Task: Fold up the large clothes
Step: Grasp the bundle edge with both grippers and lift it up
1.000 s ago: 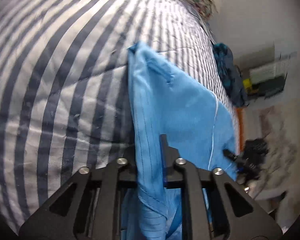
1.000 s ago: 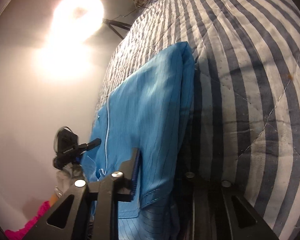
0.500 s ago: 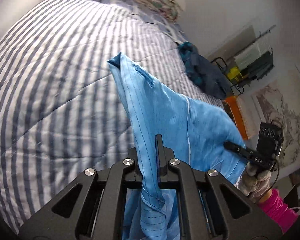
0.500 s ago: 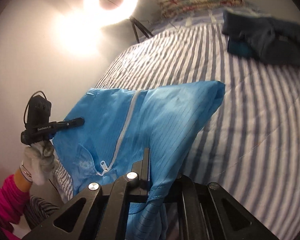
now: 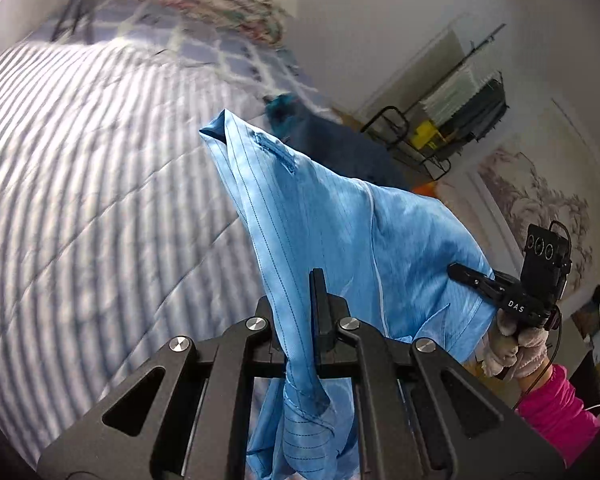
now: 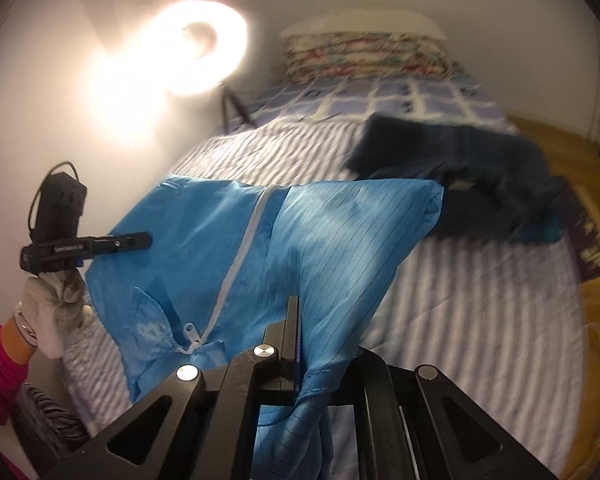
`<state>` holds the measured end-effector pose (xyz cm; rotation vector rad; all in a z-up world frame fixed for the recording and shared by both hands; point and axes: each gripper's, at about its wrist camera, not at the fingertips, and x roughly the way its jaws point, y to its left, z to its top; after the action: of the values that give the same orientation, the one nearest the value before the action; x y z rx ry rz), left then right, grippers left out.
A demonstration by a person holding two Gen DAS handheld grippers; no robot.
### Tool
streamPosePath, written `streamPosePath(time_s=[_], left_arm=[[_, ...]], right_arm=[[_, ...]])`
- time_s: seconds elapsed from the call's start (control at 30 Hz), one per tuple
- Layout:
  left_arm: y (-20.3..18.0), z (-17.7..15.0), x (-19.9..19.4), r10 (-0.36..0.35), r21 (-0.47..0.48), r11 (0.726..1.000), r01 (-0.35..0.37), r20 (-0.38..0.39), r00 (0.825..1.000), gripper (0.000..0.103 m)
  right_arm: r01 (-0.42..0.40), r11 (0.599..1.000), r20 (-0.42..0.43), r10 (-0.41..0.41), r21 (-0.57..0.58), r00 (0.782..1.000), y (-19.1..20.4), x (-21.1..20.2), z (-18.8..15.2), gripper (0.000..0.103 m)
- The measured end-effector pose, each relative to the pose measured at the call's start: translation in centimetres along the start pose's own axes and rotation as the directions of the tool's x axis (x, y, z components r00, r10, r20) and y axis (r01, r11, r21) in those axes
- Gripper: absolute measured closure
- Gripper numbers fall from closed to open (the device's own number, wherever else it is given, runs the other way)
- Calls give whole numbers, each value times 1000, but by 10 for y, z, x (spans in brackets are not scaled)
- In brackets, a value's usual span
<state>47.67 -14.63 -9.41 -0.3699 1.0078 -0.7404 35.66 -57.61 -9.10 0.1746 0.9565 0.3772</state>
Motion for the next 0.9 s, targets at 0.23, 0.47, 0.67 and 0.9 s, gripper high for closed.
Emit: streamPosePath(time_s=[0.23,0.47,0.67,0.9], left_arm=[[-45,79,65,-28,93,995,23,51,998,99],[-70,151,136,-17,143,990,4,86,996,99],[-76,187,182,3,162,987,-21,113,994,99],[-65,201,221,42,162,985,-60,112,993,99]], right_arm=[[135,991,73,-134,-12,988,-62,-22,63,101],[247,969,138,-242,-23,960,-123,-17,129,101],[283,959,167,-281,12,945,-165,12,167,101],[320,947,152,-318,9,936,-198,51,188,101]])
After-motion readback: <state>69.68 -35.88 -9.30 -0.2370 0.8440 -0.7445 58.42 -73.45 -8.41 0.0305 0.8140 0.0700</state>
